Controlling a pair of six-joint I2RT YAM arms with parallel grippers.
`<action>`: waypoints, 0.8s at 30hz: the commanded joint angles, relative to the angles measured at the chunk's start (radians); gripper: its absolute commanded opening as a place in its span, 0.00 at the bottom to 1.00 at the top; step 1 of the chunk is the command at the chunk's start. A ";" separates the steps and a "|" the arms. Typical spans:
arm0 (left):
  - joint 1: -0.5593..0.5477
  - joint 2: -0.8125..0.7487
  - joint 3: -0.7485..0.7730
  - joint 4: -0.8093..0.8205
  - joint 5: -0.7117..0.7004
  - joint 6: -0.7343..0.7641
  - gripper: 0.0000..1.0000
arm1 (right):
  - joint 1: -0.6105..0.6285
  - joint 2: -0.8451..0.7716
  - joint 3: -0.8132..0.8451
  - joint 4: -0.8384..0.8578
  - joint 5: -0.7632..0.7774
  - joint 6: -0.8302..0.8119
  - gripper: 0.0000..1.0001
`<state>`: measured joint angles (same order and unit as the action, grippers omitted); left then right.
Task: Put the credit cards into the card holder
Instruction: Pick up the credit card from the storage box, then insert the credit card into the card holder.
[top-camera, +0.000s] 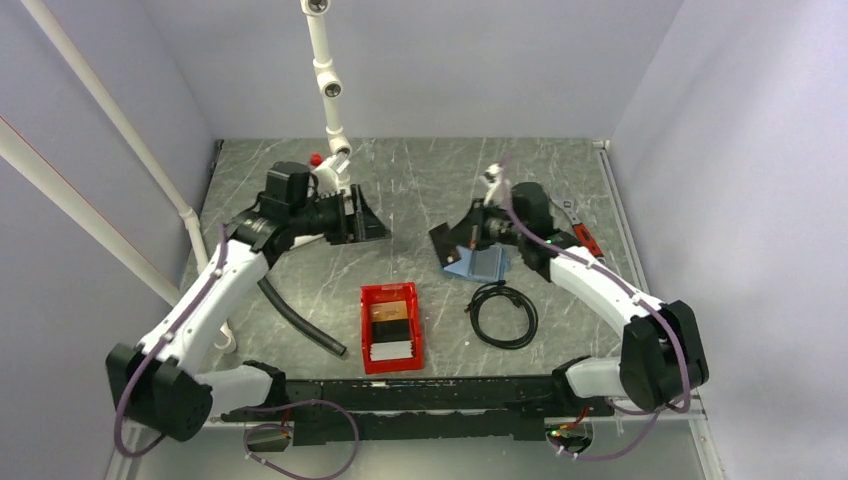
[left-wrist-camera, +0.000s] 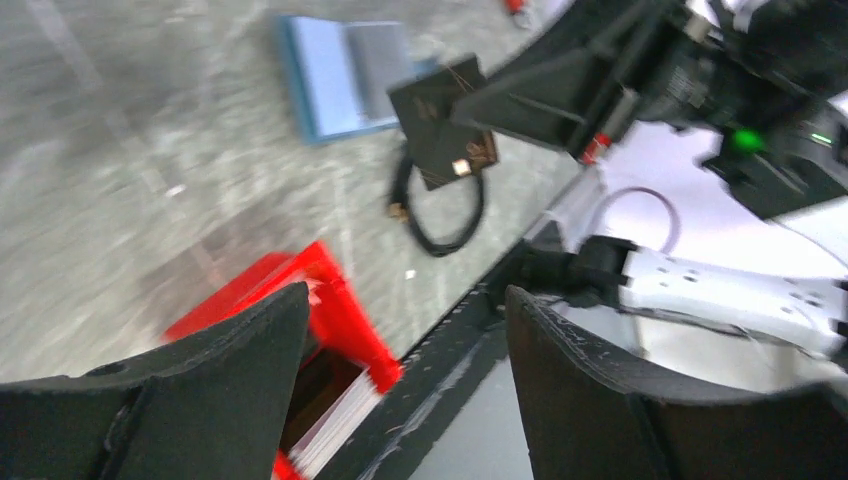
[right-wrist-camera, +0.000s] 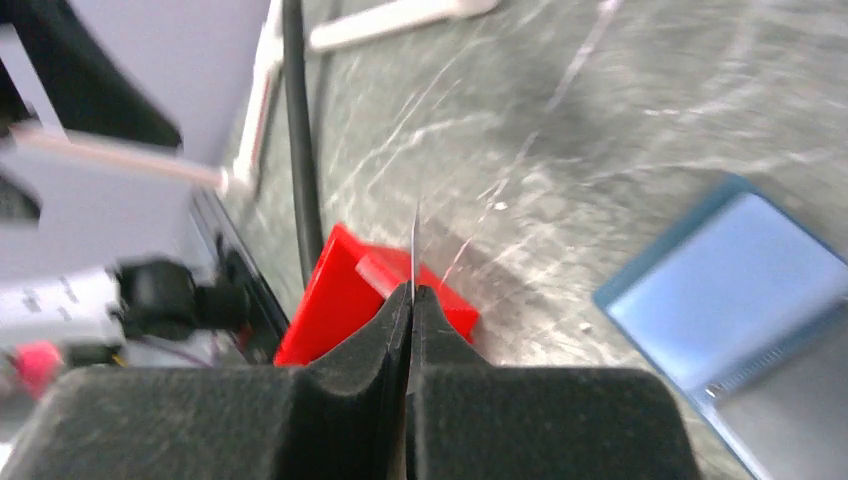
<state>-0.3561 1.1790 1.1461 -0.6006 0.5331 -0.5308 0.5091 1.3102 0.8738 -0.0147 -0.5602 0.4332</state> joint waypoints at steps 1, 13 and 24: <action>-0.061 0.147 -0.060 0.435 0.299 -0.179 0.76 | -0.212 -0.006 -0.111 0.275 -0.259 0.369 0.00; -0.206 0.653 -0.006 1.140 0.401 -0.556 0.67 | -0.458 0.189 -0.353 1.209 -0.486 0.941 0.00; -0.249 0.816 0.048 1.432 0.401 -0.736 0.55 | -0.481 0.297 -0.373 1.323 -0.501 0.961 0.00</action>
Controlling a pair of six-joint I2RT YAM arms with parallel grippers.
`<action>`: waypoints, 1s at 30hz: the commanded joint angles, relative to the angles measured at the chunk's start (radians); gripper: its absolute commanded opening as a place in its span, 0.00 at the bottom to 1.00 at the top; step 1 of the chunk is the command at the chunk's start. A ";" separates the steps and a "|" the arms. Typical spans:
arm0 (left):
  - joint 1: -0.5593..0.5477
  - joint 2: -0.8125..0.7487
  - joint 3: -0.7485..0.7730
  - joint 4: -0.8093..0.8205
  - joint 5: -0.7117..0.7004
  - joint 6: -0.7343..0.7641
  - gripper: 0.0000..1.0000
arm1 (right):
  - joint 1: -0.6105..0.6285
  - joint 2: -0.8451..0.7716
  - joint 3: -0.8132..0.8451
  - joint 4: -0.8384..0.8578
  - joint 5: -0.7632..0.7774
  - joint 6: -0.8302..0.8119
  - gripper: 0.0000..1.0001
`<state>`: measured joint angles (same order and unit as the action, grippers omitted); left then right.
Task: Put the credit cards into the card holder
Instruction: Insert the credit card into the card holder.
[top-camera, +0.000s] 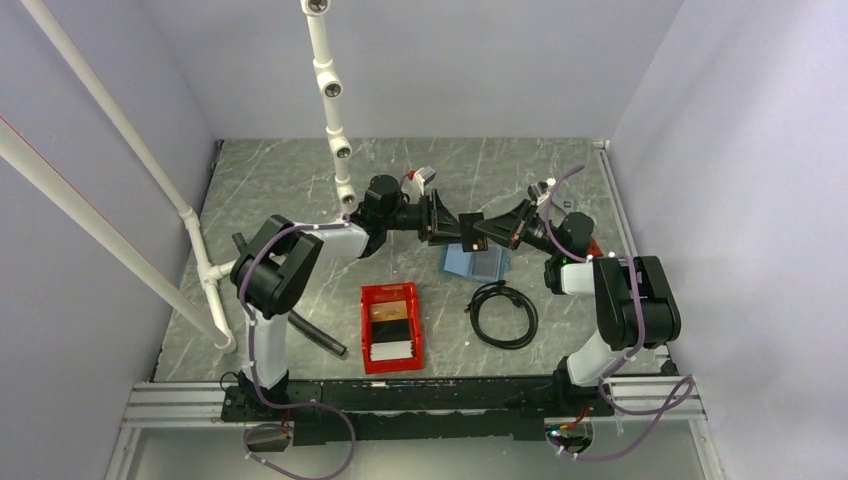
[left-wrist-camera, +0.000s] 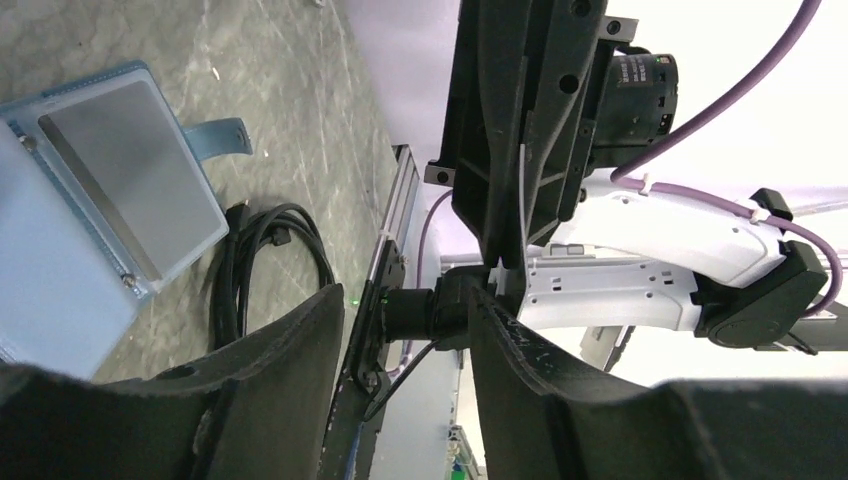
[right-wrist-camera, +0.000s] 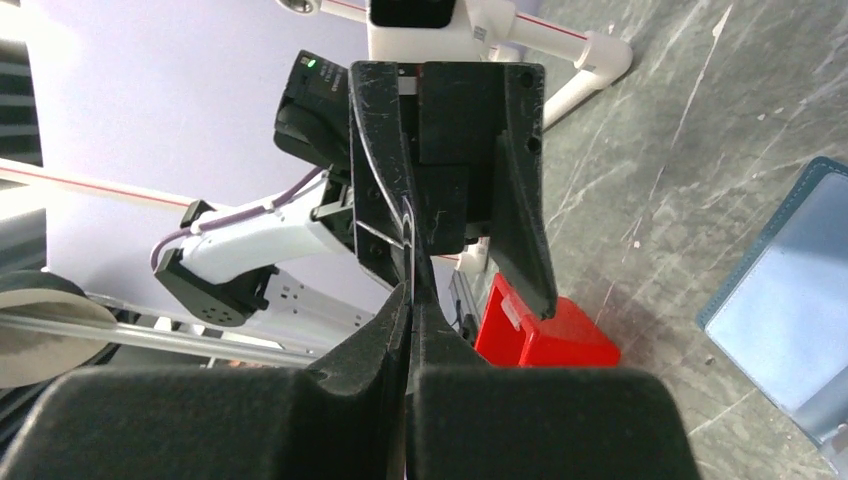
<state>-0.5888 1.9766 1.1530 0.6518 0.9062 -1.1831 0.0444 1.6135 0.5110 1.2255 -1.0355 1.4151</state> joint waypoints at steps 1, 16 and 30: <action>-0.017 0.012 0.035 0.146 0.020 -0.065 0.55 | -0.026 -0.010 -0.015 0.087 -0.028 -0.021 0.00; -0.075 0.003 0.080 -0.008 -0.044 0.008 0.65 | -0.118 -0.120 -0.037 -0.068 -0.055 -0.123 0.00; -0.045 0.090 0.268 -0.524 -0.005 0.289 0.00 | -0.131 -0.230 0.080 -0.909 0.156 -0.696 0.47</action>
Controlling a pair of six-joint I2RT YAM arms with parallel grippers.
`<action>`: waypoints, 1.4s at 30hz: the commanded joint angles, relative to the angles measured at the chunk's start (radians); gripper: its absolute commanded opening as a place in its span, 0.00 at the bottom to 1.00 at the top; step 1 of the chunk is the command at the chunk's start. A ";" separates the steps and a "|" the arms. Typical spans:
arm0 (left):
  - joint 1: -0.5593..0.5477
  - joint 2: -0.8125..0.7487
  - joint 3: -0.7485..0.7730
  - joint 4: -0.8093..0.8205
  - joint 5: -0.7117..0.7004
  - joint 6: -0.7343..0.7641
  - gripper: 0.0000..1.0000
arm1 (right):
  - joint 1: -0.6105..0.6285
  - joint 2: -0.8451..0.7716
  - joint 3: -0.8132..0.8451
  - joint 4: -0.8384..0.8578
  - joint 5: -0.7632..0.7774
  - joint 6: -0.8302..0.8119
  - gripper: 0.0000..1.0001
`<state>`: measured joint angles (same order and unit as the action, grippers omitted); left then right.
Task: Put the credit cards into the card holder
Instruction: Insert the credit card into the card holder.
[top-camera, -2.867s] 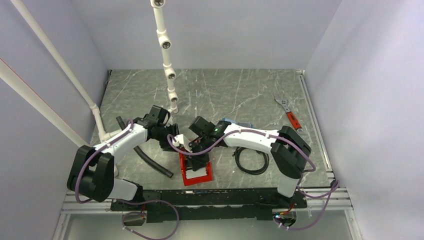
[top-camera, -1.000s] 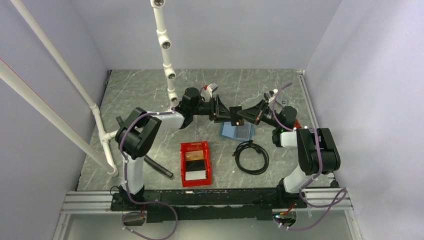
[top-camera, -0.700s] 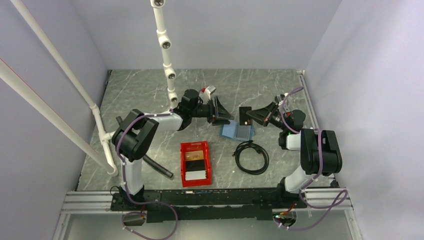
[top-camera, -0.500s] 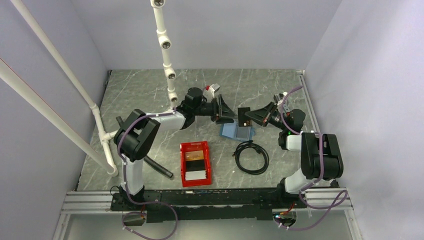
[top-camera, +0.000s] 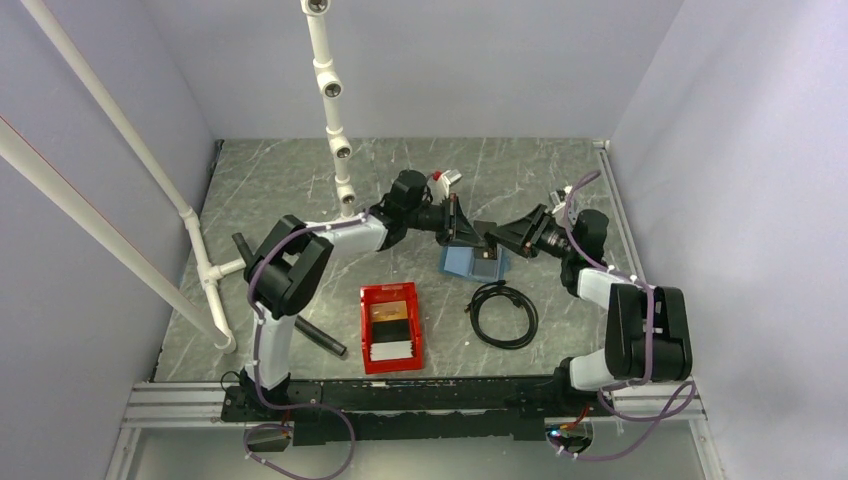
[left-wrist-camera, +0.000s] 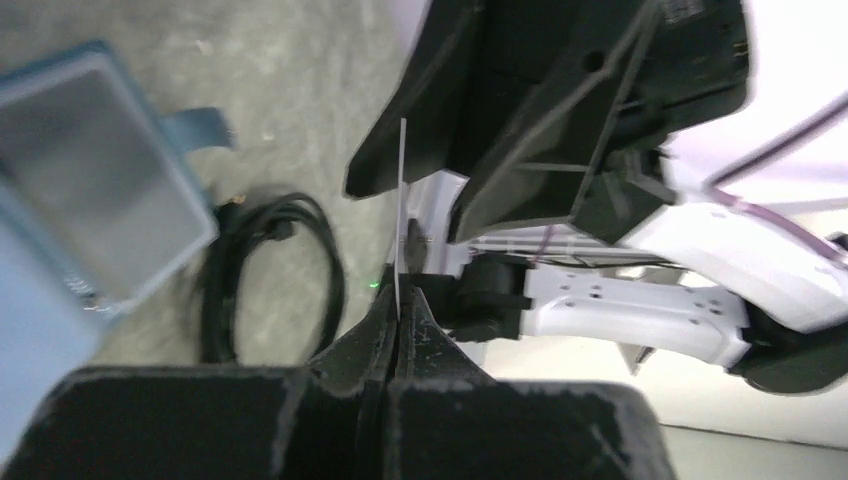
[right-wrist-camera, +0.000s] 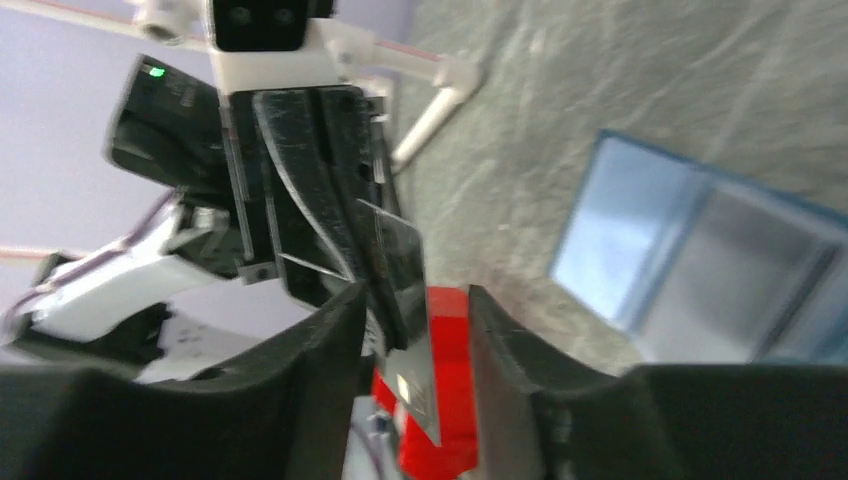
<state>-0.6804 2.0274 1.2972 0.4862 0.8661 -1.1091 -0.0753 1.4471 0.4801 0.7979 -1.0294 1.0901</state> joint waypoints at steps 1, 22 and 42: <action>0.055 0.065 0.174 -0.519 0.046 0.292 0.00 | -0.005 -0.057 0.144 -0.581 0.178 -0.435 0.49; 0.093 0.328 0.481 -0.998 0.151 0.571 0.00 | 0.044 0.183 0.226 -0.791 0.366 -0.583 0.00; 0.095 0.362 0.484 -0.900 0.224 0.504 0.00 | 0.045 0.213 0.232 -0.825 0.433 -0.598 0.00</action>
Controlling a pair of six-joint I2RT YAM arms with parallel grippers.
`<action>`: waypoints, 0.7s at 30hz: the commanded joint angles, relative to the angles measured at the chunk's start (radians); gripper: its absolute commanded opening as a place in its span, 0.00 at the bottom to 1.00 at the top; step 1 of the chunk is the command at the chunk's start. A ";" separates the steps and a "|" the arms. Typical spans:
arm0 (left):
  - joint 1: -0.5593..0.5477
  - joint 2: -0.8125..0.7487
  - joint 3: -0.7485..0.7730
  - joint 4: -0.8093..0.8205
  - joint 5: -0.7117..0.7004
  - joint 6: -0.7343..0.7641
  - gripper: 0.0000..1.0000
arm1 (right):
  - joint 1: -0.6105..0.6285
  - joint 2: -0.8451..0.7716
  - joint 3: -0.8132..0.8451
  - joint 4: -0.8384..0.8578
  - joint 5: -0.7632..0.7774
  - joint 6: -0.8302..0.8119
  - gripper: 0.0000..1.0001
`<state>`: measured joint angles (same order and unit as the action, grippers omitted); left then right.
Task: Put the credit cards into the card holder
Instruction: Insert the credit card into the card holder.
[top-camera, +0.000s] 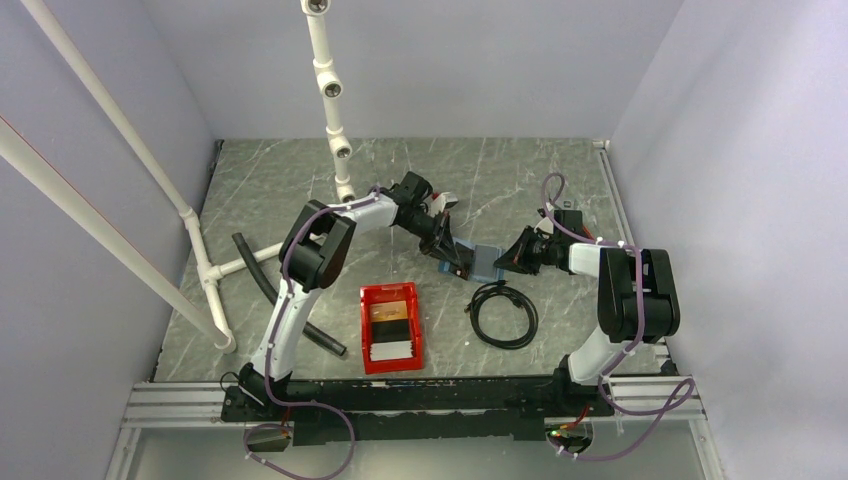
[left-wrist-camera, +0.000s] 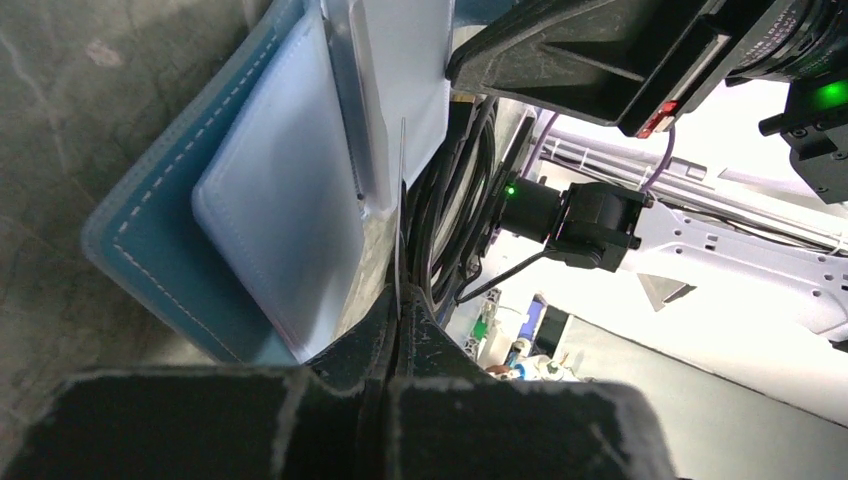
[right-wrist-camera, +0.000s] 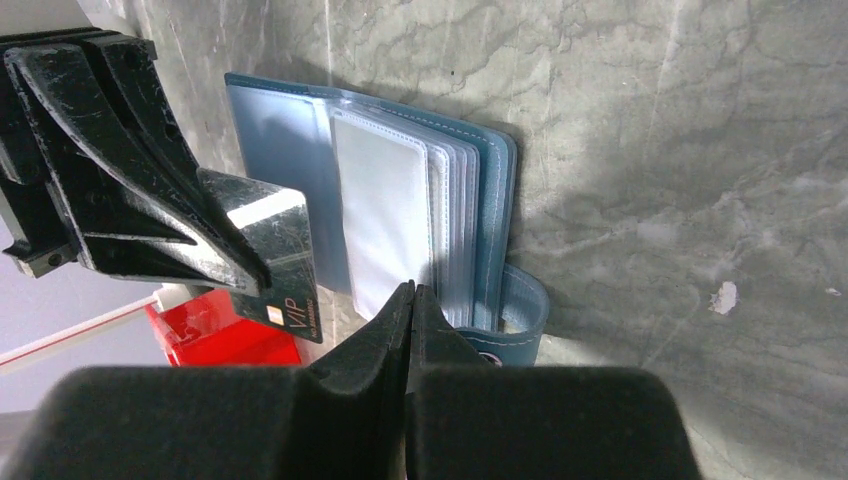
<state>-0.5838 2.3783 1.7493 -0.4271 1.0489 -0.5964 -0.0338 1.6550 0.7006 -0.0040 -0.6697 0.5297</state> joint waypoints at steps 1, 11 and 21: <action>-0.001 0.014 0.033 0.008 0.039 -0.008 0.00 | 0.003 0.005 0.011 -0.024 0.071 -0.037 0.00; 0.001 0.048 0.047 0.018 0.050 -0.015 0.00 | 0.003 0.007 0.010 -0.019 0.067 -0.037 0.00; -0.001 0.077 0.083 0.011 0.062 -0.022 0.00 | 0.005 0.000 0.010 -0.019 0.064 -0.037 0.00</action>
<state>-0.5835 2.4413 1.7821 -0.4232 1.0771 -0.6174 -0.0334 1.6550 0.7006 -0.0036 -0.6701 0.5262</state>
